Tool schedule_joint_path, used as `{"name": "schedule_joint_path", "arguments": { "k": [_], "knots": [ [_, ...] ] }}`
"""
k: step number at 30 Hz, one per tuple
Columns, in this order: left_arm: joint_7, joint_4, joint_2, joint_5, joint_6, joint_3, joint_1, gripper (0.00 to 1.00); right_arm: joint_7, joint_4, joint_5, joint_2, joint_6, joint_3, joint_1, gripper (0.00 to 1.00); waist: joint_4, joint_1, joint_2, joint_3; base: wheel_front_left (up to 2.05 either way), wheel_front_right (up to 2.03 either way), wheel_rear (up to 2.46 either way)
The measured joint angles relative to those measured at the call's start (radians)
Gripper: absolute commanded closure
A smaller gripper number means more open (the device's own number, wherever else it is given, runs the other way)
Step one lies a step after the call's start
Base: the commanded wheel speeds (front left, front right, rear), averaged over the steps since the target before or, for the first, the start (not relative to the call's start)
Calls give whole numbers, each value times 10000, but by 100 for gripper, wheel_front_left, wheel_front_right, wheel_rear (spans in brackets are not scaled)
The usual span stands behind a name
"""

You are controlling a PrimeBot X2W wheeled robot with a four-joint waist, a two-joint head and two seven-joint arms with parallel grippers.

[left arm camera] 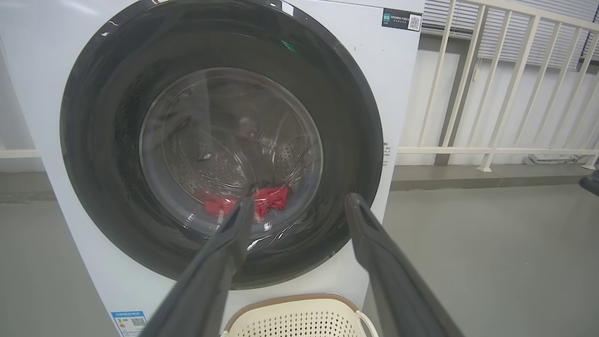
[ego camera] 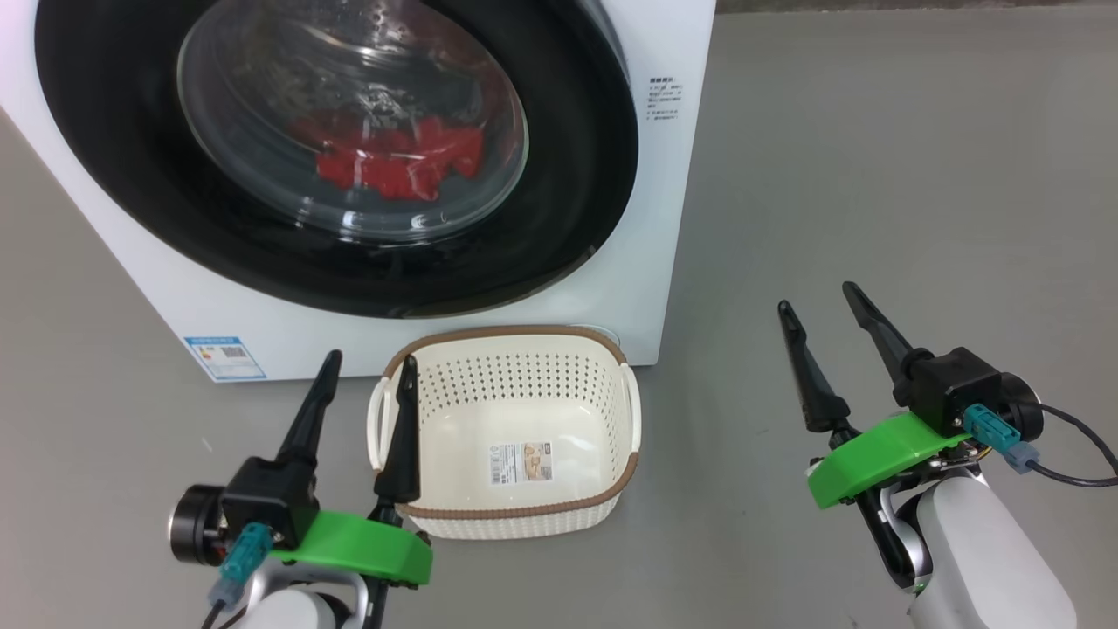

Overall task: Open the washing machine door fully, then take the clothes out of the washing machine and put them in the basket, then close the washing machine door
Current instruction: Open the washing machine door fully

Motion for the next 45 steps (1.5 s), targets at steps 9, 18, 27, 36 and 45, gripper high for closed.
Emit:
{"name": "schedule_joint_path", "arguments": {
  "k": [9, 18, 27, 36, 45],
  "knots": [
    [0, -408, 2, -81, 0, -192, -204, 0, 0, -431, -96, -2, 0, -238, -184, 100, 205, 0, 0, 447, 0, 0, 0],
    [-2, -947, 8, -84, 8, -426, -530, 0, 0, -447, 1741, -17, 0, -617, -1032, 100, 578, 0, 0, 1199, 0, 0, 0],
    [-2, -1517, 10, -176, 104, -575, -888, 0, -2, 291, 4646, -42, 0, -617, -2491, 100, 918, 0, 0, 1996, 0, 0, 0],
    [-2, -2034, 10, -176, 138, -627, -1048, 0, 938, 1189, 6966, -86, -2, -938, -4155, 100, 1202, 0, 0, 2775, 0, 0, 0],
    [-73, -2284, 6, -171, 194, -660, -1310, 0, 2953, 1499, 8824, -123, -2, -1421, -5531, 100, 1439, 0, 0, 3620, 0, 0, 0]
  ]
}}
